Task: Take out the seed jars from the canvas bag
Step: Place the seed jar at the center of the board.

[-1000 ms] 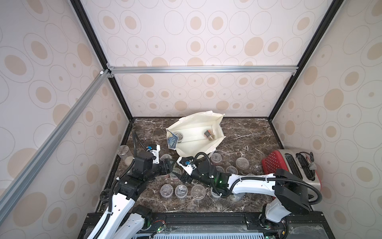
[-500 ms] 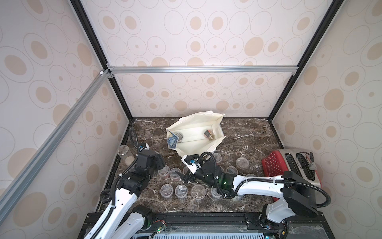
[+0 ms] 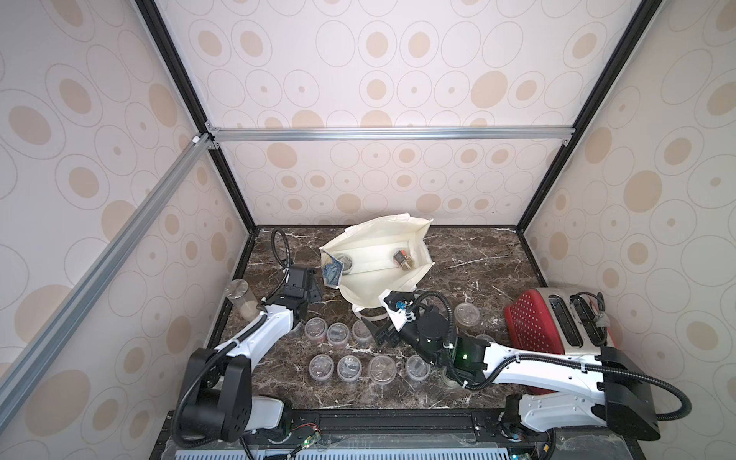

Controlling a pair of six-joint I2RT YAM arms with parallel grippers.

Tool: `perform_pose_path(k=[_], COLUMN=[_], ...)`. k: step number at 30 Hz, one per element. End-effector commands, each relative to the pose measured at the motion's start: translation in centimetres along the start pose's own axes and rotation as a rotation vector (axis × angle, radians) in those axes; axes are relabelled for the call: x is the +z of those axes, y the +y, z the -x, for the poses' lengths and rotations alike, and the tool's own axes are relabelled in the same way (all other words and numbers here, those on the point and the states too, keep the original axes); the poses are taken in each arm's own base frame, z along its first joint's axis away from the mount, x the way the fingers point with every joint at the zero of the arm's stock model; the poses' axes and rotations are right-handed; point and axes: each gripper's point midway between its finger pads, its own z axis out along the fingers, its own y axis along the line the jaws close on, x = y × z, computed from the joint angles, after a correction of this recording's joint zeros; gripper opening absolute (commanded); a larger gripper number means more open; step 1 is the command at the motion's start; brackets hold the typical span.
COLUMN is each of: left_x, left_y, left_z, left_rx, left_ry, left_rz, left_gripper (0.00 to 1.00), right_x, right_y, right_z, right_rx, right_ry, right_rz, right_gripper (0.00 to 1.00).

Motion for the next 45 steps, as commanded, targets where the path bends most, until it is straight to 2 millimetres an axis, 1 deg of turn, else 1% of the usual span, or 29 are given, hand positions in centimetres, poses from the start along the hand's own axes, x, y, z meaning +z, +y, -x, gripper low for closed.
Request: perform_pose_path(k=[1, 4, 5, 7, 9, 10, 12, 14, 17, 19, 23, 26, 28, 30, 32, 34, 36, 38, 41, 45], left_x=[1.8, 3.3, 3.5, 3.7, 3.8, 3.9, 4.0, 3.8, 3.0, 2.1, -0.7, -3.5, -5.2, -7.1, -9.2, -11.5, -13.1, -13.7, -13.6, -13.6], left_y=[-1.1, -0.6, -0.6, -0.7, -0.7, -0.6, -0.6, -0.9, -1.5, -1.7, -2.1, -4.1, -5.1, -6.0, -6.8, -8.0, -8.7, -9.0, -9.4, -10.8], left_z=[2.0, 0.7, 0.4, 0.0, -0.3, -0.4, -0.5, -0.5, 0.1, 0.9, 2.8, 3.7, 3.7, 3.9, 4.1, 4.2, 4.0, 4.0, 3.8, 3.5], left_rx=[-0.042, -0.046, -0.047, -0.047, -0.045, -0.044, -0.045, -0.042, -0.034, -0.026, -0.003, -0.001, -0.017, -0.023, -0.018, 0.015, 0.046, 0.064, 0.083, 0.096], left_ry=[-0.051, -0.02, -0.013, -0.002, 0.01, 0.016, 0.022, 0.029, 0.034, 0.027, 0.012, 0.009, 0.017, 0.013, -0.004, -0.025, -0.033, -0.046, -0.045, -0.018], left_rz=[-0.028, -0.007, -0.007, -0.017, -0.023, -0.019, -0.021, -0.041, -0.071, -0.08, -0.11, -0.251, -0.33, -0.416, -0.502, -0.612, -0.689, -0.716, -0.735, -0.787], left_gripper=[0.5, 0.52, 0.56, 0.73, 0.85, 0.89, 0.9, 0.92, 0.94, 0.95, 0.98, 0.98, 0.98, 0.98, 0.98, 0.98, 0.97, 0.97, 0.96, 0.98], right_x=[-0.4, -0.2, 0.0, 0.6, 1.1, 1.4, 2.0, 2.9, 4.5, 5.8, 9.4, 12.6, 14.6, 16.7, 18.4, 19.9, 21.3, 22.5, 24.6, 27.1], right_y=[-1.0, -2.3, -2.5, -3.3, -3.7, -4.2, -5.5, -5.7, -6.7, -6.9, -6.3, -6.3, -6.6, -6.6, -6.7, -6.9, -7.4, -8.1, -8.5, -7.9], right_z=[-0.1, 0.1, 0.0, -0.4, -0.9, -1.3, -1.7, -1.9, -2.6, -2.6, -3.7, -4.7, -5.1, -6.1, -6.9, -7.5, -8.3, -9.3, -10.6, -11.7], right_rx=[-0.035, -0.004, 0.003, 0.03, 0.055, 0.086, 0.164, 0.228, 0.342, 0.413, 0.54, 0.602, 0.626, 0.653, 0.704, 0.719, 0.727, 0.755, 0.759, 0.734], right_ry=[0.015, 0.05, 0.072, 0.137, 0.218, 0.262, 0.333, 0.385, 0.466, 0.491, 0.525, 0.526, 0.522, 0.533, 0.542, 0.526, 0.513, 0.509, 0.492, 0.487], right_rz=[-0.047, -0.077, -0.069, -0.059, -0.002, 0.01, 0.003, 0.045, 0.012, 0.001, -0.016, -0.044, -0.061, -0.061, -0.054, -0.06, -0.081, -0.101, -0.11, -0.075], right_gripper=[0.99, 0.99, 0.98, 0.98, 0.99, 0.98, 0.98, 0.99, 0.99, 0.96, 0.92, 0.9, 0.89, 0.88, 0.86, 0.84, 0.83, 0.83, 0.83, 0.85])
